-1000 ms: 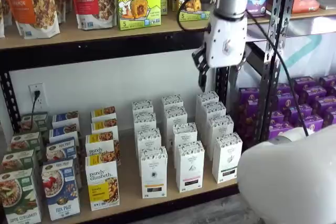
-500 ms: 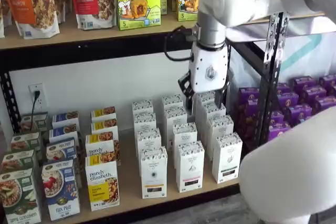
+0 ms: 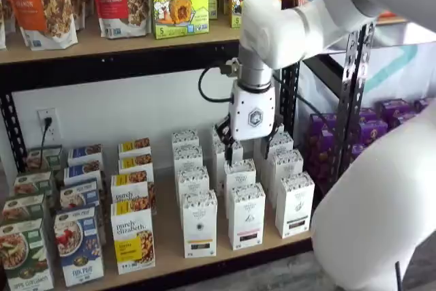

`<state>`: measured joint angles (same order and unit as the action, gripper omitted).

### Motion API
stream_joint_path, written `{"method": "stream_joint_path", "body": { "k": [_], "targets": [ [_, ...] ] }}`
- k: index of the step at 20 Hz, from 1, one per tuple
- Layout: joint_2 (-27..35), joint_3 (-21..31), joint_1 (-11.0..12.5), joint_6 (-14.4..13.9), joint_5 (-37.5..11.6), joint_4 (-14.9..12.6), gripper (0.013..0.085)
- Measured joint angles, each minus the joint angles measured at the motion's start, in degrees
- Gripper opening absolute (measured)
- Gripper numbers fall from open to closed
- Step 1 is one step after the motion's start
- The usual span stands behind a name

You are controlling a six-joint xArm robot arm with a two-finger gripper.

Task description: Pick up the white box with a yellow strip in the middle, on the bottom shelf, the fourth box from the left

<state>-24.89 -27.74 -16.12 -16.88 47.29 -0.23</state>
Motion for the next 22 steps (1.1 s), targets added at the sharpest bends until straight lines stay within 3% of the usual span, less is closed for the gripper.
{"method": "stream_joint_path", "body": {
  "k": [5,9,13,22],
  "targets": [
    [8.82,-1.42,-0.92,-0.28,-7.61,0.74,0.085],
    [15.49,-3.86,-1.22,2.1,-10.09,4.14,0.085],
    [21.16,-6.36,-1.31,3.0,-11.72,5.27,0.085],
    [32.61,-11.78,-1.19,0.82,-16.51,2.21,0.085]
  ]
}}
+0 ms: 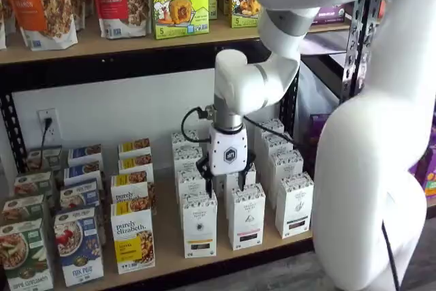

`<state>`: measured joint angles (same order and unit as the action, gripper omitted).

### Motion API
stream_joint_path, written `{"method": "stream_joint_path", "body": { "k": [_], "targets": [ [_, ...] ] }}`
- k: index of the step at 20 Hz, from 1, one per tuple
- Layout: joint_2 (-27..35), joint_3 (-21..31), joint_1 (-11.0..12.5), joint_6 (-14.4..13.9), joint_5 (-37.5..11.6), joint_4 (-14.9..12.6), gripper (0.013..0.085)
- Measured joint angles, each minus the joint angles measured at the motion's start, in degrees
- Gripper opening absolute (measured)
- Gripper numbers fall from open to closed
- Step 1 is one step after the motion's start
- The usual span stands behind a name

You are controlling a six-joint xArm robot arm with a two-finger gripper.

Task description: Pick up the white box with a yellow strip in the middle, on the bottom shelf, the fourth box from the left

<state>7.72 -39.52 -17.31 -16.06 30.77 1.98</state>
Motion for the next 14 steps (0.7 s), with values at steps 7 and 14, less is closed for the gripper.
{"method": "stream_joint_path", "body": {
  "k": [7,14],
  "targets": [
    [6.55,-2.64,0.45,0.34,-5.39,-0.28,0.085],
    [11.19,-5.07,0.76,0.72,-7.09,-0.26,0.085]
  ]
}}
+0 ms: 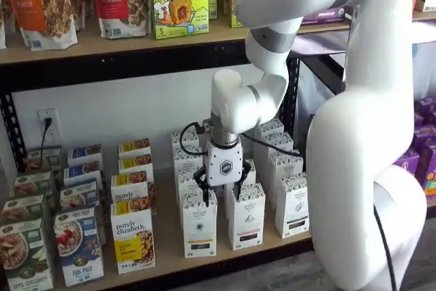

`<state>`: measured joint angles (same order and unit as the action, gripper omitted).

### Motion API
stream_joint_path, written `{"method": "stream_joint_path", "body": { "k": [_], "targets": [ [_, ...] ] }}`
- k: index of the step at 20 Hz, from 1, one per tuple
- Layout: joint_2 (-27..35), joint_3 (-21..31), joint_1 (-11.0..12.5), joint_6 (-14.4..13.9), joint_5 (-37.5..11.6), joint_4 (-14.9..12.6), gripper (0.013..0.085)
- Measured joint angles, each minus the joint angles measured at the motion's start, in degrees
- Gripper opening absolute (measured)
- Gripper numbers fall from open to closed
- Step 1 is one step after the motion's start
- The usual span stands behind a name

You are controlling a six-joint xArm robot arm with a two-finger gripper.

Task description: Pick up the white box with a yellow strip in the middle, on the bottom shelf, the fourth box from the left

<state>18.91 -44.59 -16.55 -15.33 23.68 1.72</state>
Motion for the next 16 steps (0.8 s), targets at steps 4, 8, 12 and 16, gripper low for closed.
{"method": "stream_joint_path", "body": {
  "k": [4,8,12,16],
  "targets": [
    [1.56,-0.75,0.15,0.29,-0.66,0.12,0.085],
    [3.71,-2.08,0.45,0.67,-1.39,0.19,0.085],
    [6.0,-3.78,0.77,2.04,-2.62,1.3,0.085],
    [8.5,-6.29,1.06,2.67,-2.73,1.65,0.085]
  ]
}}
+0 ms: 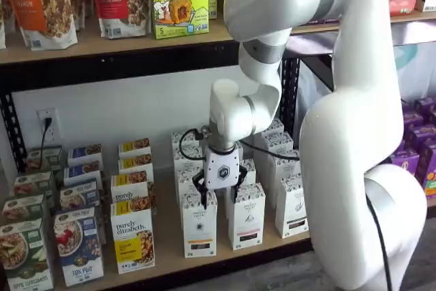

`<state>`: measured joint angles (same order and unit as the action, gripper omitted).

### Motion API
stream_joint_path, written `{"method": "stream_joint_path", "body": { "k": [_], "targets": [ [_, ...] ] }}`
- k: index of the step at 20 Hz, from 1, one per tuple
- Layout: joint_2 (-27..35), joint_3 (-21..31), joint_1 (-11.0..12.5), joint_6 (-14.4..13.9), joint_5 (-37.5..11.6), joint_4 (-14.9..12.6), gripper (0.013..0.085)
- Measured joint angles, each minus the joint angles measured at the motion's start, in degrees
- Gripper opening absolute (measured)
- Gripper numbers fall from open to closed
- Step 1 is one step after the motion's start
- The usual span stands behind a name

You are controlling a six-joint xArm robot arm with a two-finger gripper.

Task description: Pick up the white box with a yellow strip in the middle, on the bottom shelf, the fourth box from the left

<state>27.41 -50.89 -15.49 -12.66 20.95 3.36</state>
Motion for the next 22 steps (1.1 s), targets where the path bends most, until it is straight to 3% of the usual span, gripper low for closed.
{"method": "stream_joint_path", "body": {
  "k": [15,22],
  "targets": [
    [8.65,-10.36,1.22,4.23,1.0,3.28,0.085],
    [11.57,-14.89,1.2,2.04,2.46,1.0,0.085]
  ]
}}
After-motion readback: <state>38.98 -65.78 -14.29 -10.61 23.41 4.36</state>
